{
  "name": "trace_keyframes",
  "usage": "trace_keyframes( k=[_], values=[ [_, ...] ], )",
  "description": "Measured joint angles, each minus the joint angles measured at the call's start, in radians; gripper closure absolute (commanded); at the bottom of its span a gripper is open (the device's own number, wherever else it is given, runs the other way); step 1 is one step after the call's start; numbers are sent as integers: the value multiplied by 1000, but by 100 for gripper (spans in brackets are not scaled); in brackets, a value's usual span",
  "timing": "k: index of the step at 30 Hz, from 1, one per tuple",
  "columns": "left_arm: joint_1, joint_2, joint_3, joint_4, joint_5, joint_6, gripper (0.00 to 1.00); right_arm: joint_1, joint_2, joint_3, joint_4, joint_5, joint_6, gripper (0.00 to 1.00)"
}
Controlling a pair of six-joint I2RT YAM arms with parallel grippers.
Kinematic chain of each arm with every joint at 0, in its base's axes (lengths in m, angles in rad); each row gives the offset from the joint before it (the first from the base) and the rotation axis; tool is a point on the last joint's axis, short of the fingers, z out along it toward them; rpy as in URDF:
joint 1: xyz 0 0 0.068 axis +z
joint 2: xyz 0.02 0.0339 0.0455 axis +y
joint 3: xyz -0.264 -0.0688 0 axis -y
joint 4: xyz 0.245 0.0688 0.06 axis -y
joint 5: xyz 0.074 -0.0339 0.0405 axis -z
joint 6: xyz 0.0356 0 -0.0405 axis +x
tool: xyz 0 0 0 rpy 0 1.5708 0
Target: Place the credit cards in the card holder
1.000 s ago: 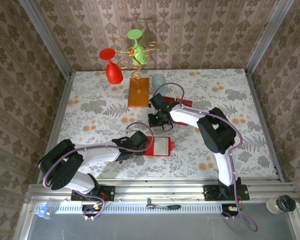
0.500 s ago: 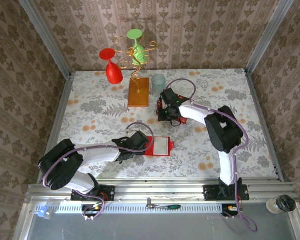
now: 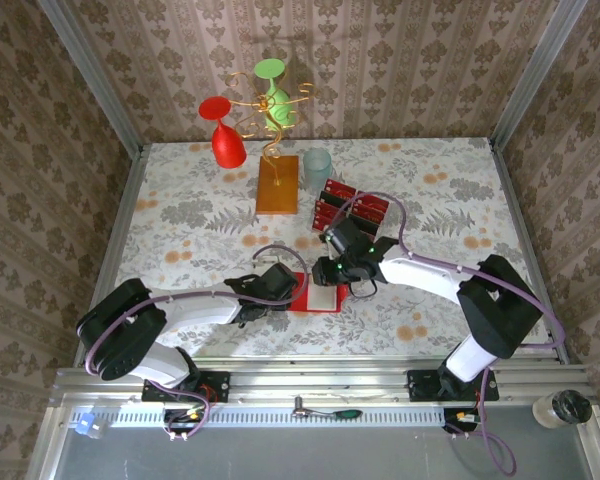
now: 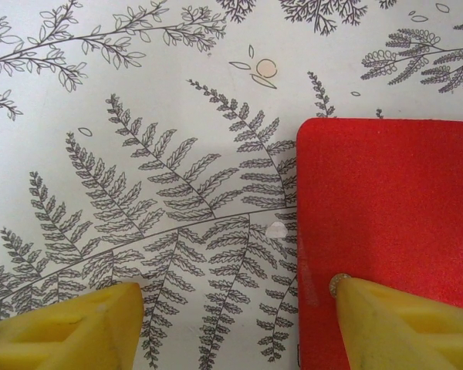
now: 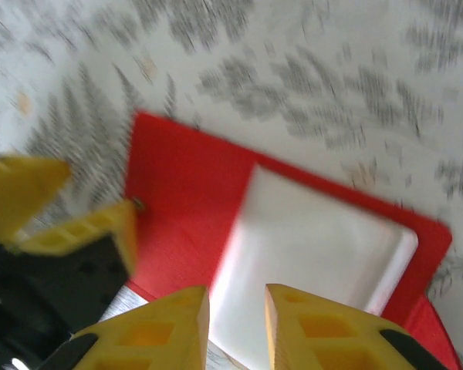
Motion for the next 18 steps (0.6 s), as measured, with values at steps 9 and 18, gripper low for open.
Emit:
trace_keyframes(
  k=[9,18],
  values=[
    [0,-61,2,-25,-7,1,32,14,24,-32,83,-47,54,94],
    [0,-142,64,-71,-2,13,32,13,42,-32,100,-57,57,95]
  ],
)
